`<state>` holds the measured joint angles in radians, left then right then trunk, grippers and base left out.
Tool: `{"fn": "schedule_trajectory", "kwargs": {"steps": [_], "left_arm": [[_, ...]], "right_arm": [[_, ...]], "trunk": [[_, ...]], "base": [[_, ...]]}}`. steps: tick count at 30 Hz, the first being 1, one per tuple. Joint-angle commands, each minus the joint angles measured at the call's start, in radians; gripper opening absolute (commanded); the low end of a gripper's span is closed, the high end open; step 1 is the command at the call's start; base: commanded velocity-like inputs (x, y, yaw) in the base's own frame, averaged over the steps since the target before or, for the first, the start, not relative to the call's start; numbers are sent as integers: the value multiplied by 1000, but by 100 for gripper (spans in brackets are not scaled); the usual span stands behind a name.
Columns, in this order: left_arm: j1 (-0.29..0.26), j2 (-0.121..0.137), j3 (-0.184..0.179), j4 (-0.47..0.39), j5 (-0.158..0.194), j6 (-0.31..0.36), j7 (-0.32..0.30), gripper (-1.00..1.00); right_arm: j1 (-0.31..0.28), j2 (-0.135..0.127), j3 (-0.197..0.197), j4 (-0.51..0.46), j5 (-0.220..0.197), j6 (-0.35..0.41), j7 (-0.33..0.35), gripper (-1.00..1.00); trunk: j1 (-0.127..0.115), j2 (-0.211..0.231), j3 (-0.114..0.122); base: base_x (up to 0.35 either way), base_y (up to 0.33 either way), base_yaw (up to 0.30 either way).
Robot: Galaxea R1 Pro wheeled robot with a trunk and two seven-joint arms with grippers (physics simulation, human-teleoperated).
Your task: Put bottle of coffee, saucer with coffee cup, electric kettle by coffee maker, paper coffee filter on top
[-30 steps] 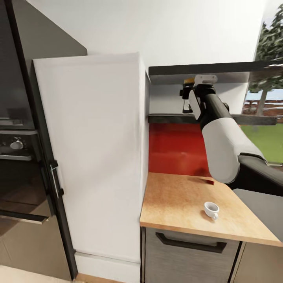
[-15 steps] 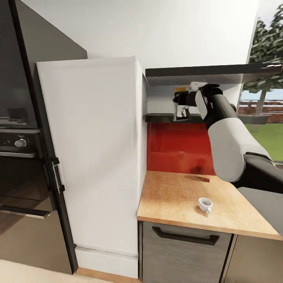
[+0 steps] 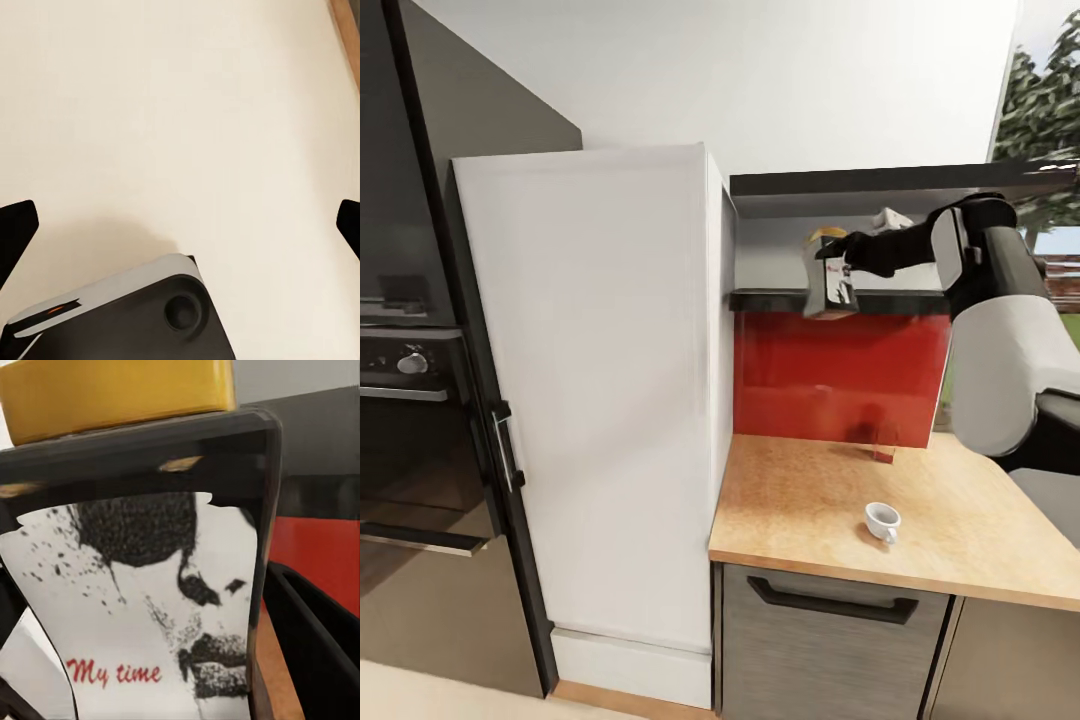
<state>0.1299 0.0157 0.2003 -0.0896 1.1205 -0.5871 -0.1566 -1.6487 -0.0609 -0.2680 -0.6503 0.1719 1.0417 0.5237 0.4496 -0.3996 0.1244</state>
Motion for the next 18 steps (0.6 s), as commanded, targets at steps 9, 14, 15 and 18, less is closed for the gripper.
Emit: {"fn": "schedule_trajectory", "kwargs": {"steps": [9,14,15,18], "left_arm": [[1,0,7,-1,2,1,-11,100],[1,-1,8,-1,-62,0,-10,100],[1,0,9,-1,-66,0,-10,100],[1,1,11,-1,-68,1,-10,100]], "right_arm": [[5,-83,8,30,9,5,286,-100],[13,-172,136,322,30,-29,535,-100],[13,-188,169,447,32,-99,554,-100],[13,-263,189,627,51,-305,677,-100]], "trunk": [[0,0,0],[0,0,0],[0,0,0],[0,0,0]], "base": [[0,0,0],[0,0,0],[0,0,0],[0,0,-15]]}}
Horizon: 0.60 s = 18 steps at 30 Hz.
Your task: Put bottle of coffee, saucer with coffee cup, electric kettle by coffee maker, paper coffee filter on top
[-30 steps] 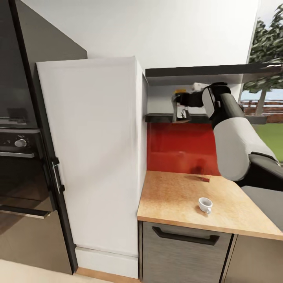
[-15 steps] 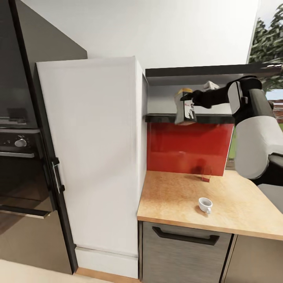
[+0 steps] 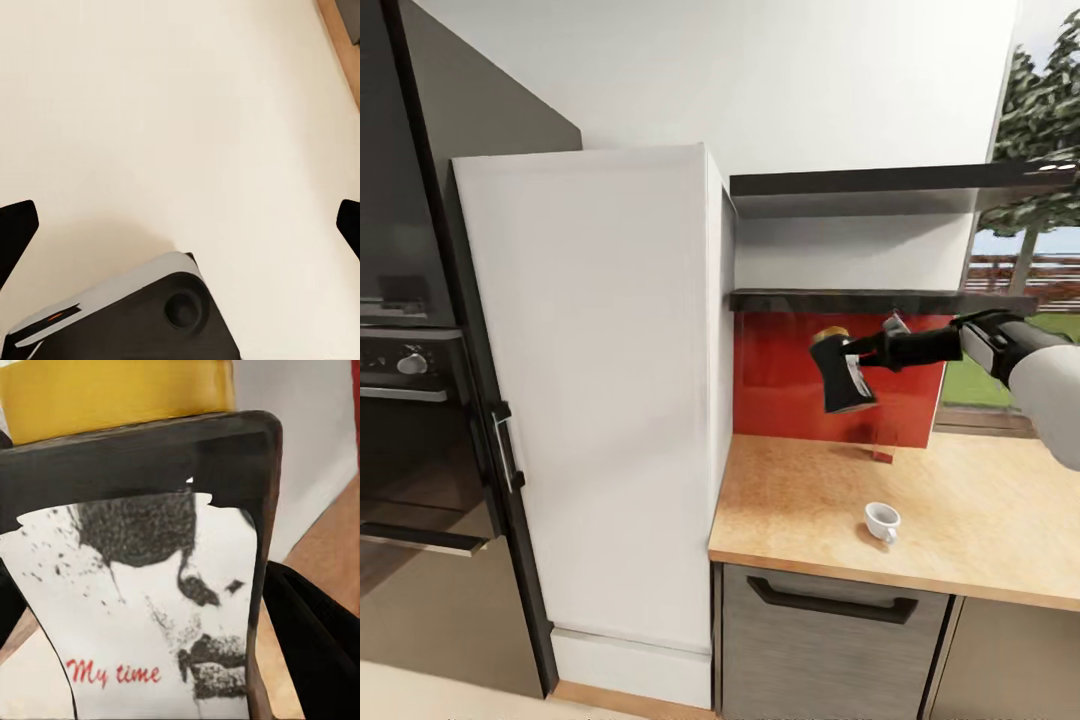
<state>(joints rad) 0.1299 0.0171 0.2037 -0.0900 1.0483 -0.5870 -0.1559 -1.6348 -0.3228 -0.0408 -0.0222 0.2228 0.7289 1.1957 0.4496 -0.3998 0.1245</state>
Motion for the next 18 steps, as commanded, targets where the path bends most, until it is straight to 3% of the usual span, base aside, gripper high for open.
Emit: {"fn": "schedule_trajectory", "kwargs": {"steps": [1,4,8,11,15,18], "left_arm": [[0,0,8,-1,4,1,-10,100],[0,0,9,-1,5,0,-10,100],[0,0,11,-1,5,0,-10,100],[0,0,11,-1,5,-2,-10,100],[0,0,11,-2,5,-3,-10,100],[0,0,10,-2,4,-4,-10,100]], "right_arm": [[0,-5,-38,18,15,-7,22,-100],[1,-15,-39,48,53,-49,69,-100],[23,-60,-38,57,70,-71,131,-100],[38,-102,-38,59,74,-75,147,-100],[49,-136,-38,59,91,-75,151,-100],[61,-148,-38,59,101,-76,152,-100]], "trunk": [[0,0,1],[0,0,3],[0,0,7],[0,0,11],[0,0,15],[0,0,19]], "base": [[0,0,-81],[0,0,-152],[0,0,-223],[0,0,-235],[0,0,-238],[0,0,-239]]}}
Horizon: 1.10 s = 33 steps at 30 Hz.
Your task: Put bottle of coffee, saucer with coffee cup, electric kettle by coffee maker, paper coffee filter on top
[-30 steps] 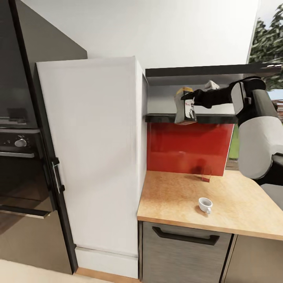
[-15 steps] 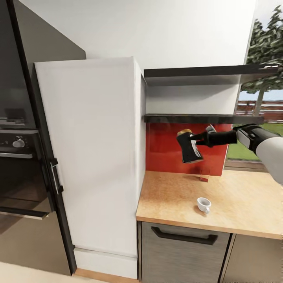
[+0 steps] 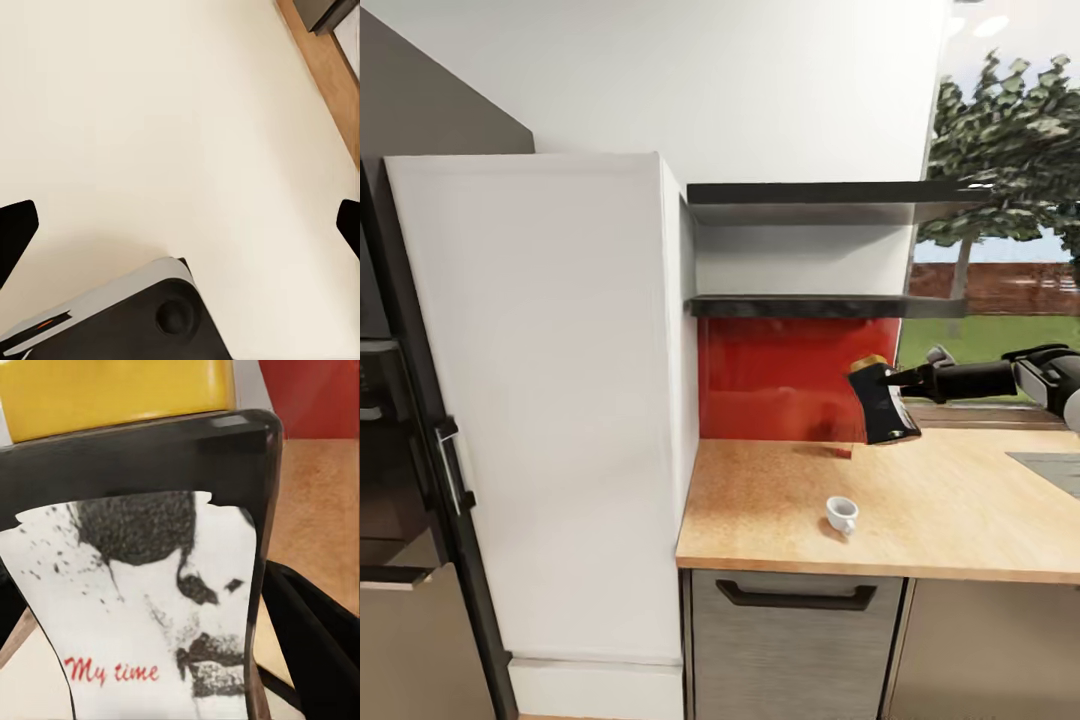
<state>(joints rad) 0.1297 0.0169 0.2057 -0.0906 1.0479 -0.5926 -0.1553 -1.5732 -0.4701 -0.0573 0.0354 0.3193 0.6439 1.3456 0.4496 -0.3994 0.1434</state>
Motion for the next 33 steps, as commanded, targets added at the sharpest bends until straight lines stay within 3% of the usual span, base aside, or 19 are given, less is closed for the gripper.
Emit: {"fn": "schedule_trajectory", "kwargs": {"steps": [1,10,20,24,33], "left_arm": [[1,-1,7,-1,5,1,-10,100],[1,-1,6,0,4,2,-11,100],[1,-2,5,0,-24,1,-11,100],[1,-2,3,0,-28,1,-12,100],[1,-3,3,0,-81,0,-11,100]], "right_arm": [[2,-4,-21,1,7,9,3,-100],[66,-50,-22,1,61,-25,-4,-100],[135,-123,-22,1,67,-75,-5,-100],[193,-151,-22,1,66,-104,-8,-100],[349,-210,-22,2,59,-192,-28,-100]], "trunk": [[0,-1,1],[0,-1,12],[0,-1,24],[0,-1,29],[0,-1,40]], "base": [[0,0,-239],[0,0,-235],[0,0,-232],[0,0,-227],[0,0,-207]]}}
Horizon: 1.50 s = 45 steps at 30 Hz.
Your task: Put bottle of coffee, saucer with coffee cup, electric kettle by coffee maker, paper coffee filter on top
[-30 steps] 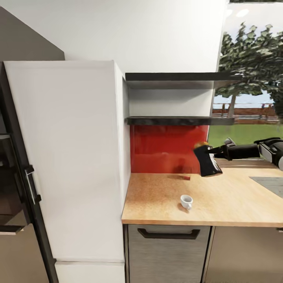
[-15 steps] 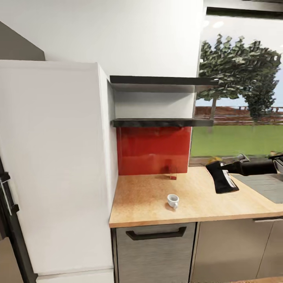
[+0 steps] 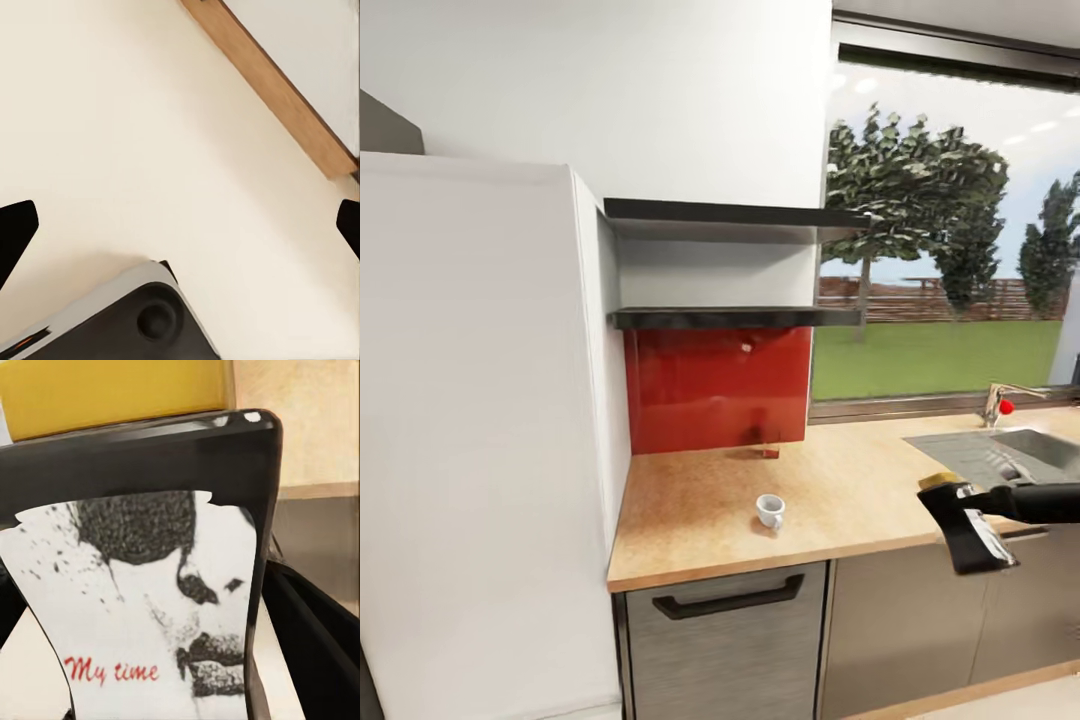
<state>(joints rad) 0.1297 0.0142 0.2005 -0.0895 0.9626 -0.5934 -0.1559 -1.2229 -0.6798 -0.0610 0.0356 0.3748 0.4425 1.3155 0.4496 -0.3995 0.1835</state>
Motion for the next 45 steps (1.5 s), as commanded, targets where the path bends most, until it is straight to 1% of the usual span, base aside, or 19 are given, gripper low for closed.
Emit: {"fn": "schedule_trajectory", "kwargs": {"steps": [1,4,9,11,16,19,20,21,22,25,26,28,29,30,33,35,38,42,45], "left_arm": [[1,0,8,-1,-1,1,-10,100],[1,-1,8,-1,-48,1,-10,100],[1,-4,8,-1,-77,1,-10,100],[1,-5,8,-1,-81,1,-10,100],[1,-4,7,-1,-85,3,-11,100],[1,-2,-19,-2,-118,7,-10,100],[1,-1,-47,-4,-176,18,-10,100],[1,-1,-54,-8,-210,29,-10,100],[1,-2,-62,-17,-273,54,-9,100],[1,-2,-66,-42,-325,77,-4,100],[1,-4,-65,-69,-337,84,-5,100],[1,-6,-64,-70,-336,84,-5,100],[1,-7,-64,-70,-335,84,-6,100],[1,-11,-64,-65,-340,79,-7,100],[1,-15,-66,-59,-346,77,-8,100],[1,-28,-68,-56,-348,76,-8,100],[1,-37,-69,-55,-348,75,-8,100],[1,-43,-69,-42,-348,76,-8,100],[1,-44,-67,-37,-341,76,1,100]], "right_arm": [[7,-2,-19,2,3,6,-1,-100],[97,-1,-22,3,-10,-37,-65,-100],[243,3,-24,3,-148,-119,-207,-100],[294,-1,-25,3,-186,-150,-234,-100],[381,-6,-25,3,-211,-186,-267,-100],[430,6,-25,3,-215,-244,-360,-100],[466,39,-25,3,-217,-288,-462,-100],[484,61,-25,3,-218,-308,-514,-100],[519,105,-25,3,-220,-357,-606,-100],[574,165,-25,2,-220,-434,-698,-100],[653,235,-21,1,-188,-490,-922,-100],[675,251,-20,1,-135,-492,-976,-100],[690,263,-20,1,-87,-493,-1006,-100],[740,297,-19,1,33,-497,-1069,-100],[794,344,-19,1,143,-504,-1132,-100],[827,372,-19,1,176,-520,-1173,-100],[844,375,-19,1,181,-535,-1211,-100],[881,358,-22,1,150,-611,-1234,-100],[897,365,-23,1,121,-639,-1268,-100]], "trunk": [[0,0,1],[0,0,5],[0,0,12],[0,0,14],[0,0,21],[0,0,24],[0,0,25],[0,0,26],[0,0,27],[0,0,27],[0,0,27],[0,0,27],[0,0,27],[0,0,27],[0,0,27],[0,0,27],[0,0,27],[0,0,27],[0,0,27]], "base": [[0,0,-189],[0,0,-187],[0,0,-180],[0,0,-171],[0,0,-168],[0,0,-150],[0,0,-135],[0,0,-133],[0,0,-92],[0,0,-40],[0,0,-2],[0,0,-1],[0,0,0],[0,0,0],[0,0,0],[0,0,0],[0,0,0],[5,-74,0],[101,-226,0]]}}
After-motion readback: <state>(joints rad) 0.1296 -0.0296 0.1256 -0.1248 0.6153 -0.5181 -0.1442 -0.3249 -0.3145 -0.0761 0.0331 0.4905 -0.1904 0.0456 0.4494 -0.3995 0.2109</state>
